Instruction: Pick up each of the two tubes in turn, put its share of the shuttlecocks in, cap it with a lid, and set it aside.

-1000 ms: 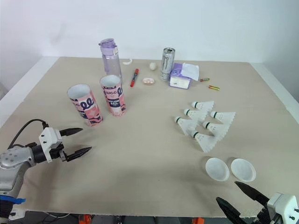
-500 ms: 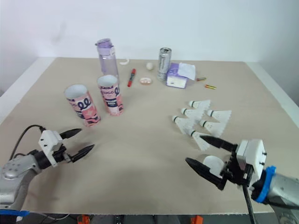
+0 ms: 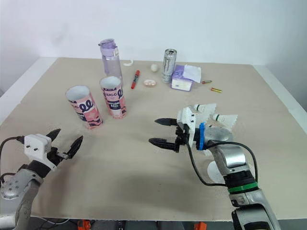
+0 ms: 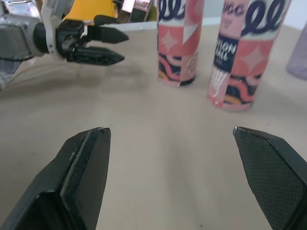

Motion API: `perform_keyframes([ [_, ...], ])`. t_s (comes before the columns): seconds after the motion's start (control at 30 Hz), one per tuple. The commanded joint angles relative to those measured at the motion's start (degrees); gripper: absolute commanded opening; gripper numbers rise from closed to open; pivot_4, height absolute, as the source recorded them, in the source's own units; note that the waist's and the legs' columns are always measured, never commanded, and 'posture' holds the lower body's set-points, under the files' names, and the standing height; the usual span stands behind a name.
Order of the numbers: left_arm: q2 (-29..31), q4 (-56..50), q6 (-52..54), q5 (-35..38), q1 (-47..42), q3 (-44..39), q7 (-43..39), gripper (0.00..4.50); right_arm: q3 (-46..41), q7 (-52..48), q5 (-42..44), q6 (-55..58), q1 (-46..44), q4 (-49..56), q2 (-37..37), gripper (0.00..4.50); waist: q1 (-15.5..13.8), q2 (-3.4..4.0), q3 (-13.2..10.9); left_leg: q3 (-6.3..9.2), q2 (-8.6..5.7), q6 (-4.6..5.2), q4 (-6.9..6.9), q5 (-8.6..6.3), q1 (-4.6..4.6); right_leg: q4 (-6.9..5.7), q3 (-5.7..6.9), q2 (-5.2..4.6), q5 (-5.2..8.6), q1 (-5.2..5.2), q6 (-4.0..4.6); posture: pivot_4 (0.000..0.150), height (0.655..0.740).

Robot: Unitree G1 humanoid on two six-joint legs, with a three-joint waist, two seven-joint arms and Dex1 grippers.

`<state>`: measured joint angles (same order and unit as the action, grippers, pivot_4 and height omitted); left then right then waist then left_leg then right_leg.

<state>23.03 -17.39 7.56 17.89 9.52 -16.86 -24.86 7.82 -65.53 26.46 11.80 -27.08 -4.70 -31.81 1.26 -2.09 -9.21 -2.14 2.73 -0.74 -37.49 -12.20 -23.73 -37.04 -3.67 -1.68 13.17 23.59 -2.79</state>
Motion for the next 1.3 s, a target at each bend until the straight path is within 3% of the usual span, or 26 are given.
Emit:
perform_keyframes([
  [0.03,0.02,1.76,1.69,0.97,-3.63,0.96,-0.15,4.50,-0.50,-1.63,-2.08,-3.89,-3.38,-3.22,1.20,4.39,-0.02,0.00,0.00,0.00,0.01,0.00,0.00,0.00,0.00,-0.01,0.00,0.01,-0.01,0.01,0.01,0.150,0.7400],
  [0.7,2.33,16.93,6.23,2.28,-18.75,3.67,-5.94,4.50,-0.84,0.24,-4.46,-4.47,-3.46,-1.93,3.83,4.39,-0.01,0.00,0.00,-0.08,0.17,-0.03,0.14,-0.01,-0.06,-0.12,-0.30,0.37,-0.16,0.24,-0.08,0.150,0.7400],
  [1.3,3.45,36.51,-2.08,-1.98,-32.13,6.95,-11.60,4.50,-1.25,1.08,-4.86,-3.53,-3.69,-1.17,2.96,4.39,-0.03,0.00,0.00,-0.08,0.14,-0.03,0.14,-0.01,-0.28,-0.12,-0.31,0.37,-0.20,0.41,-0.08,0.150,0.7400],
])
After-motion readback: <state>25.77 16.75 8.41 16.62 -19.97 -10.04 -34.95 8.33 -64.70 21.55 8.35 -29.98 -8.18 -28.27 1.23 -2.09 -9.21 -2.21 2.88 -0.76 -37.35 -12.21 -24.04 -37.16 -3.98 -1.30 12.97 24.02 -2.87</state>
